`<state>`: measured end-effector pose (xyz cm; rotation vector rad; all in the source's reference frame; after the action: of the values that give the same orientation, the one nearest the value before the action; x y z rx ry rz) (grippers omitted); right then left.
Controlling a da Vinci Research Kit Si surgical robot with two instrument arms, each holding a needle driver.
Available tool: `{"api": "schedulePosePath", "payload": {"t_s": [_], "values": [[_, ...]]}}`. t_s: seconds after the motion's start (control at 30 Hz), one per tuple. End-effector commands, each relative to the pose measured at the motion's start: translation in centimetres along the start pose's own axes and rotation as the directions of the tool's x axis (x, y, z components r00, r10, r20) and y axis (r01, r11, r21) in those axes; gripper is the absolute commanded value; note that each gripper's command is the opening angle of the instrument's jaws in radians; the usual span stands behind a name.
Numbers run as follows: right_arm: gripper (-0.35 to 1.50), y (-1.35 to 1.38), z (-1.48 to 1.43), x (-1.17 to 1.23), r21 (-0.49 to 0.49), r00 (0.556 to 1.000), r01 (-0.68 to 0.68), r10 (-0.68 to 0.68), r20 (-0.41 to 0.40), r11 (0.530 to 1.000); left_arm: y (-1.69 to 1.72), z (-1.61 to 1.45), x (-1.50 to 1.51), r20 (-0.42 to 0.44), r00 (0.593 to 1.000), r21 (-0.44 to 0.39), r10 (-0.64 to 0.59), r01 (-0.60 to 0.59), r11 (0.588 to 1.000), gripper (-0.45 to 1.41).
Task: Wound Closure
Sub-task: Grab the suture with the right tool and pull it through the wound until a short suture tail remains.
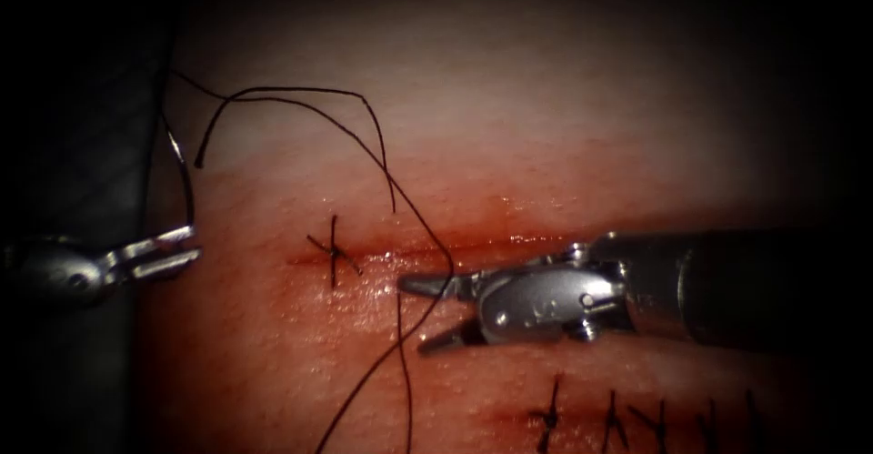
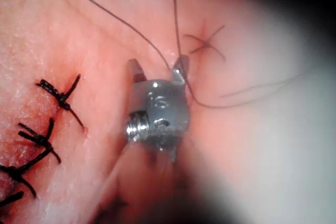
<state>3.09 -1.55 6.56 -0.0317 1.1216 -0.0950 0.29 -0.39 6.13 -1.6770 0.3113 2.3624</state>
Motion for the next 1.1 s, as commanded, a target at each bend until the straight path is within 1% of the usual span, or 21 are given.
{"api": "schedulePosePath", "payload": {"t_s": [0.03, 0.13, 0.2, 0.23, 0.27, 0.3, 0.33, 0.43, 0.53, 0.63, 0.67, 0.7, 0.83, 0.9, 0.97, 1.0, 1.1], "values": [[1.10, 0.03, 0.16, -0.03, -0.006, 1.000, 0.001, -0.001, 0.001, 1.000, 0.01, 0.06, -0.04, -0.002, 1.000, 0.000, 0.000, 0.000, 1.000, -0.45], [0.81, 0.01, 0.24, 0.00, -0.001, 1.000, 0.004, -0.004, -0.015, 1.000, 0.02, 0.06, -0.04, -0.002, 1.000, 0.000, 0.000, 0.000, 1.000, -0.45], [0.76, 0.00, 0.26, 0.00, -0.001, 1.000, 0.004, -0.004, -0.017, 1.000, 0.02, 0.06, -0.04, 0.000, 1.000, -0.003, 0.001, -0.001, 1.000, -0.45], [0.48, 0.00, 0.27, 0.01, 0.000, 1.000, 0.005, -0.005, -0.019, 1.000, 0.02, 0.06, -0.04, 0.000, 1.000, -0.003, 0.001, -0.001, 1.000, -0.45], [0.34, 0.00, 0.27, 0.01, -0.001, 1.000, 0.005, -0.005, -0.019, 1.000, 0.02, 0.06, -0.04, -0.001, 1.000, -0.003, 0.001, -0.001, 1.000, -0.45], [0.16, -0.01, 0.27, 0.01, -0.001, 1.000, 0.005, -0.005, -0.019, 1.000, 0.02, 0.06, -0.03, -0.001, 1.000, -0.003, 0.000, 0.000, 1.000, -0.45], [-0.35, -0.01, 0.27, 0.01, 0.000, 1.000, 0.006, -0.006, -0.020, 1.000, 0.02, 0.06, -0.03, -0.001, 1.000, -0.003, 0.000, 0.000, 1.000, -0.45], [-0.35, -0.03, 0.24, 0.02, 0.002, 1.000, -0.004, 0.004, -0.022, 1.000, 0.02, 0.06, -0.04, -0.001, 1.000, -0.003, 0.000, 0.000, 1.000, -0.45], [-0.35, -0.10, 0.19, 0.06, 0.028, 1.000, -0.017, 0.017, -0.015, 0.999, 0.01, 0.07, -0.05, -0.002, 1.000, -0.003, 0.001, -0.001, 1.000, -0.45], [-0.35, -0.27, 0.10, 0.19, 0.054, 1.000, -0.009, 0.010, -0.008, 0.998, 0.02, 0.07, -0.05, -0.001, 1.000, -0.003, 0.001, -0.001, 1.000, -0.45], [-0.35, -0.32, 0.08, 0.22, 0.056, 1.000, -0.012, 0.013, -0.010, 0.998, 0.02, 0.07, -0.05, -0.001, 1.000, -0.003, 0.001, -0.001, 1.000, -0.45], [-0.35, -0.42, 0.03, 0.30, 0.064, 1.000, -0.009, 0.010, -0.017, 0.998, 0.02, 0.07, -0.05, -0.001, 1.000, -0.003, 0.001, -0.001, 1.000, -0.45], [-0.35, -0.62, -0.04, 0.44, 0.081, 0.999, -0.007, 0.010, -0.031, 0.997, 0.02, 0.08, -0.04, -0.001, 1.000, -0.002, 0.001, -0.001, 1.000, -0.45], [-0.35, -0.77, -0.08, 0.51, 0.094, 1.000, -0.004, 0.007, -0.028, 0.996, 0.02, 0.08, -0.04, 0.000, 1.000, -0.005, 0.001, -0.001, 1.000, -0.45], [-0.35, -0.86, -0.10, 0.55, 0.105, 1.000, -0.002, 0.004, -0.023, 0.994, 0.02, 0.08, -0.04, 0.000, 1.000, -0.005, 0.001, -0.001, 1.000, -0.45], [-0.35, -0.97, -0.13, 0.61, 0.118, 1.000, 0.000, 0.002, -0.016, 0.993, 0.02, 0.08, -0.04, 0.000, 1.000, -0.005, 0.001, -0.001, 1.000, -0.45], [-0.35, -1.12, -0.18, 0.72, 0.134, 1.000, 0.001, 0.001, -0.013, 0.991, 0.02, 0.08, -0.04, 0.000, 1.000, -0.005, 0.001, -0.001, 1.000, -0.45]]}}
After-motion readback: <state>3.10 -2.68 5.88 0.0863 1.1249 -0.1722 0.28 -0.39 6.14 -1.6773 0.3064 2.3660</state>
